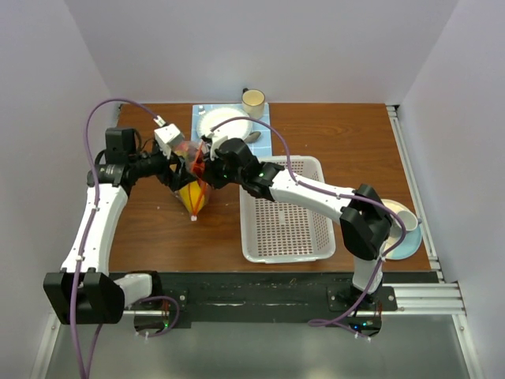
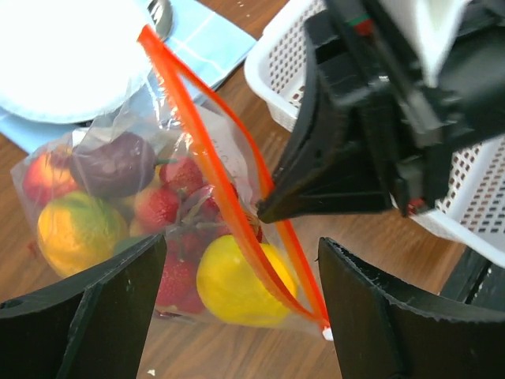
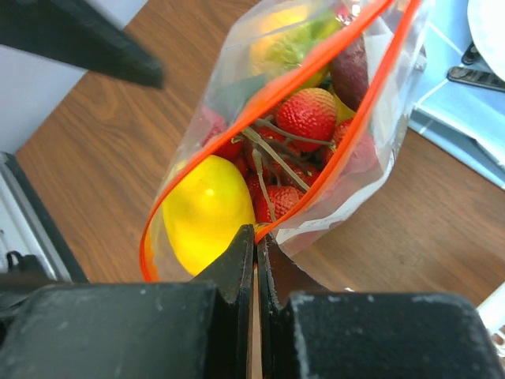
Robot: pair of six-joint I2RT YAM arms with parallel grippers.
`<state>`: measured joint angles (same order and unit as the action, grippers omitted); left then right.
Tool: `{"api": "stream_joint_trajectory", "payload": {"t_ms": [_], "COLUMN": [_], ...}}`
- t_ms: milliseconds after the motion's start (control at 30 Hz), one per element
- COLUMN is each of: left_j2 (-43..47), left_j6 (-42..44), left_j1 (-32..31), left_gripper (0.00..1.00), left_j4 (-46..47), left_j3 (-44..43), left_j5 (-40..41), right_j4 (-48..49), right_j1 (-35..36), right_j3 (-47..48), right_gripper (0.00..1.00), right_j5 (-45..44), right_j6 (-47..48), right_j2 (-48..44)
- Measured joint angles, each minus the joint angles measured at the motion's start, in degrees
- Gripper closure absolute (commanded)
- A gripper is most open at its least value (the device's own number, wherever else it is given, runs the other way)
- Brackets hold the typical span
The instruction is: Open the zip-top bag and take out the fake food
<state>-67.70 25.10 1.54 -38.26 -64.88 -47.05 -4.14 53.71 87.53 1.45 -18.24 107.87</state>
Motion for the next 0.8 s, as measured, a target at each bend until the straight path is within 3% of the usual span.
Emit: {"api": "stream_joint_trajectory", "payload": {"t_ms": [167,267,367,433,467,567,800], "left_j2": [0.7,0.85,-0.22,-1.33,-1.84,-2.78,-2.78], "left_j6": [-5.79,-7.48,-8.28,-8.76,-9.01,-8.7,-7.32], "left_j1": [-0.83,-1.77,-3.56,-4.46,-4.74,-4.94,-4.94], "left_gripper": [0.18,0.23,0.39,0.62,0.79,0.95,0.95], "left_j4": [7.48,11.13,13.35,14.53,14.91,15.08,12.87], "left_j3": [4.15,6.19,7.28,7.76,7.89,7.89,4.66], "left_j5": [5.66,9.46,12.63,14.91,16.17,20.09,26.91], "right_j4": [0.74,1.62,2.01,1.97,1.92,1.84,1.18], "right_j1": [0.04,0.09,0.2,0.24,0.24,0.24,0.22], "right_j3": [0.02,0.02,0.02,0.02,0.02,-0.11,-6.43], "right_gripper": [1.0,1.0,1.0,1.0,1.0,1.0,1.0], "right_j5": [0.76,1.14,1.16,1.11,1.09,0.85,-2.45], "right_j6": [-2.01,-2.82,-3.37,-3.43,-3.43,-3.26,-2.1], "right_j2": [0.0,0.0,0.0,0.0,0.0,-0.13,-5.75]}}
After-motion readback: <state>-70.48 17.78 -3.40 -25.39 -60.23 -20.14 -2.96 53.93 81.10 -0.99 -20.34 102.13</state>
